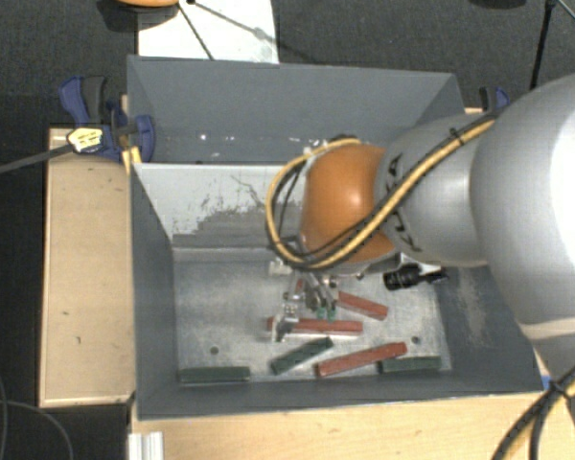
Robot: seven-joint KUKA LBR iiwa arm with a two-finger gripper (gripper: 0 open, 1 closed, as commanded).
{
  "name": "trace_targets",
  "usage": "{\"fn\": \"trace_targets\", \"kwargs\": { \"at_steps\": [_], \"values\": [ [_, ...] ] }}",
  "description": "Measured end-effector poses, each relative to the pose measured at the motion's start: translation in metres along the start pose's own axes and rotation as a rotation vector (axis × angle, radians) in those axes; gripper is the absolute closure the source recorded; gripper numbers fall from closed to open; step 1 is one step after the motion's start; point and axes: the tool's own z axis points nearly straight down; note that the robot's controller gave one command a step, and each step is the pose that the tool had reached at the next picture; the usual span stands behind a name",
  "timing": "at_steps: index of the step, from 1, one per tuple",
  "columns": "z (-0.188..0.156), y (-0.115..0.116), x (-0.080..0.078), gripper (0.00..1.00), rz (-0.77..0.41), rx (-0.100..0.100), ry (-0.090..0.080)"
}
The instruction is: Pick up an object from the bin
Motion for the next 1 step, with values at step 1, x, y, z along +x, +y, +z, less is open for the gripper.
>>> {"fn": "trace_targets", "kwargs": {
  "at_steps": [1],
  "values": [
    [0.0095,-0.0403,0.0124,1.0,-0.185,-0.001,-0.001]
  ]
}}
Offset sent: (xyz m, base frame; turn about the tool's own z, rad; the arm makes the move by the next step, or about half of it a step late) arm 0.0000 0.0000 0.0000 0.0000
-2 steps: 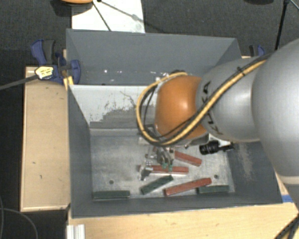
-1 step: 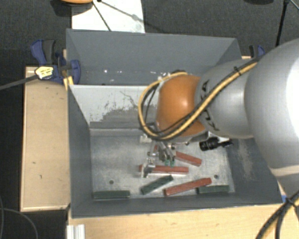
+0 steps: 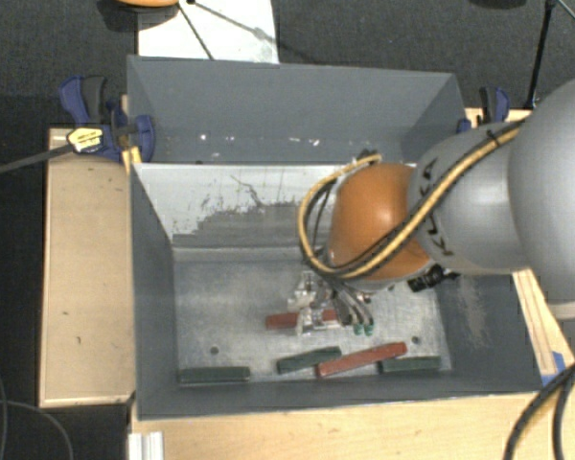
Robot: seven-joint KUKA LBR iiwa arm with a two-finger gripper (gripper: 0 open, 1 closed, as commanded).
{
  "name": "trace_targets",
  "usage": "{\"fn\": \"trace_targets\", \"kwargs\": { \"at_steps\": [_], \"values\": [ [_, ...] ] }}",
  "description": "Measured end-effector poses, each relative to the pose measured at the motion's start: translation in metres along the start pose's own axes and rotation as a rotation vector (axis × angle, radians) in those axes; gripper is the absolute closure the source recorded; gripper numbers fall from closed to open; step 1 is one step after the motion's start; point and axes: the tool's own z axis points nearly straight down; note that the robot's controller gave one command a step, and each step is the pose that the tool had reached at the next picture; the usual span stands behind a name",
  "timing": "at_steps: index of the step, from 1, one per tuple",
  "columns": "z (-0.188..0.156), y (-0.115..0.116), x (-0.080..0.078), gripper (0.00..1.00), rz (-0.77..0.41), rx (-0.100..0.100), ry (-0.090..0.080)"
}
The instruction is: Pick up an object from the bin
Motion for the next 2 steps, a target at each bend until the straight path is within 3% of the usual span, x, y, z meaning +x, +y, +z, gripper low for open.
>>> {"fn": "trace_targets", "kwargs": {
  "at_steps": [1,2],
  "values": [
    [0.0,0.0,0.0,1.0,0.001,0.0,0.0],
    [-0.131,-0.018,0.018,1.0,-0.031,0.0,-0.001]
  ]
}}
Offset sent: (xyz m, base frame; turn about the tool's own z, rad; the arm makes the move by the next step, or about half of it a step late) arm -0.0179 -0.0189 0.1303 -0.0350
